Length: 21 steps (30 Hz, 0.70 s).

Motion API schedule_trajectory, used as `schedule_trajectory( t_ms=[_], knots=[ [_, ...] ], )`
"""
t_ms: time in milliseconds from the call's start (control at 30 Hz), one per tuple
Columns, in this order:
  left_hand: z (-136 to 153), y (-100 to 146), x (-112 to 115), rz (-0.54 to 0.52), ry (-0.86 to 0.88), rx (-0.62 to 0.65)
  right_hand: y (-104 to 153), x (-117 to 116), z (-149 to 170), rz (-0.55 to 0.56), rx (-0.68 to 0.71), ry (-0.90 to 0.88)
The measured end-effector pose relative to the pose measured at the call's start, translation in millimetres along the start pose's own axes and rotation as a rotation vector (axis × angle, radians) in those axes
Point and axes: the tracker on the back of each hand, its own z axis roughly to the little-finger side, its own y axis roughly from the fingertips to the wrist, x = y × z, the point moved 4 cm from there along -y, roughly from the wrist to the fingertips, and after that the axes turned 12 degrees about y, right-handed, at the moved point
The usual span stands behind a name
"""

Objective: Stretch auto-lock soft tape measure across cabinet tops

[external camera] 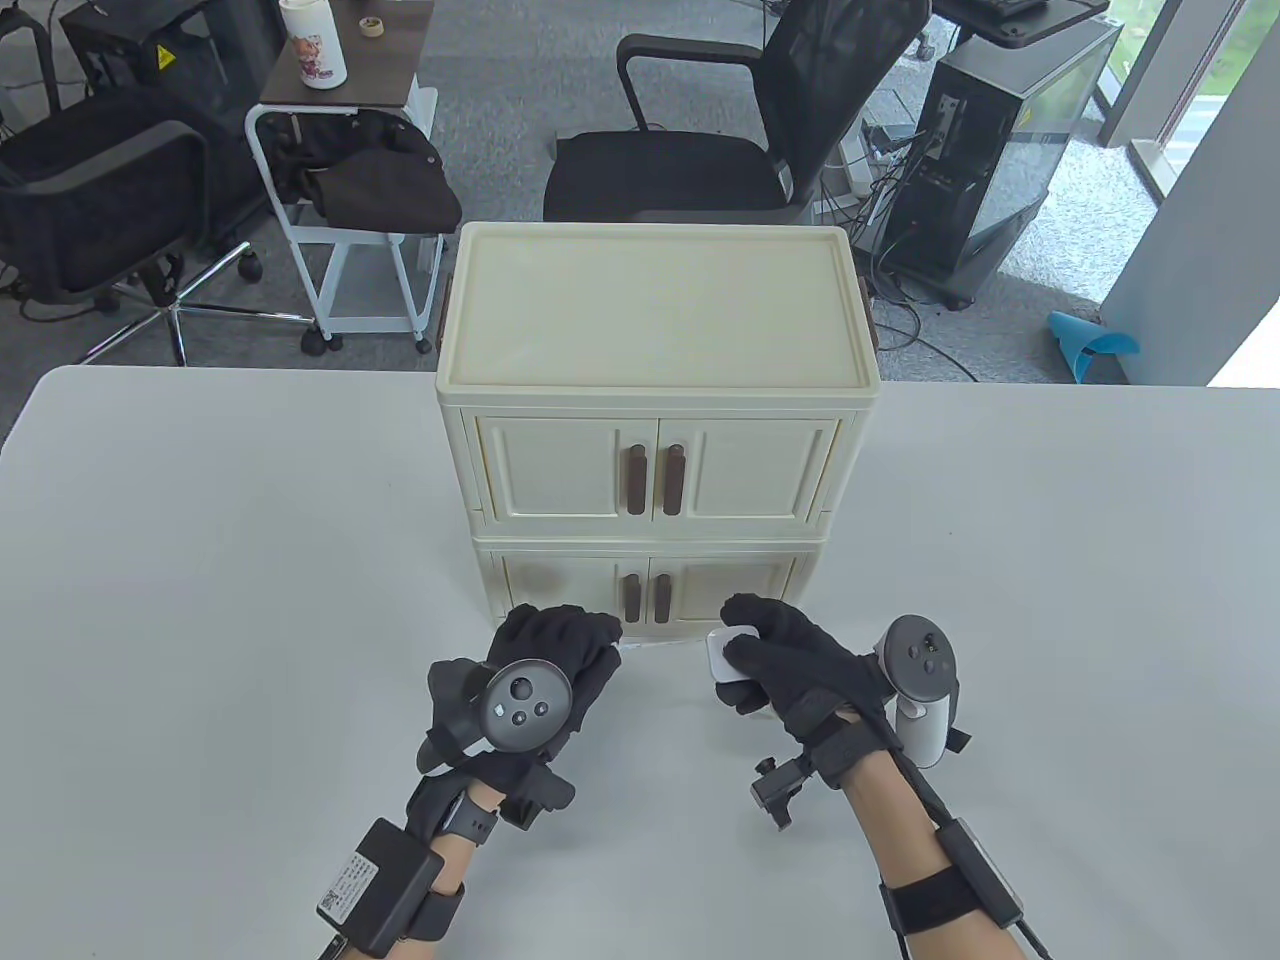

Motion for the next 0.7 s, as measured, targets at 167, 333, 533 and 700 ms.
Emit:
schedule_trajectory(
  t_ms=[167, 333, 533, 700],
  knots=[
    [-3.2, -0.4, 13.4, 0.017, -0.014, 0.010, 1.4, -15.5, 9.8, -0.031, -0.010, -0.012],
    [-6.6, -0.2, 23.5, 0.037, -0.007, 0.025, 2.3, -27.8, 16.8, -0.055, -0.021, -0.017],
    [-8.3, 0.2, 31.8, 0.069, -0.007, 0.043, 2.8, -33.6, 18.1, -0.068, -0.022, -0.014],
    [-9.3, 0.1, 32.9, 0.075, 0.000, 0.051, 3.4, -38.0, 19.1, -0.084, -0.025, -0.019]
  ],
)
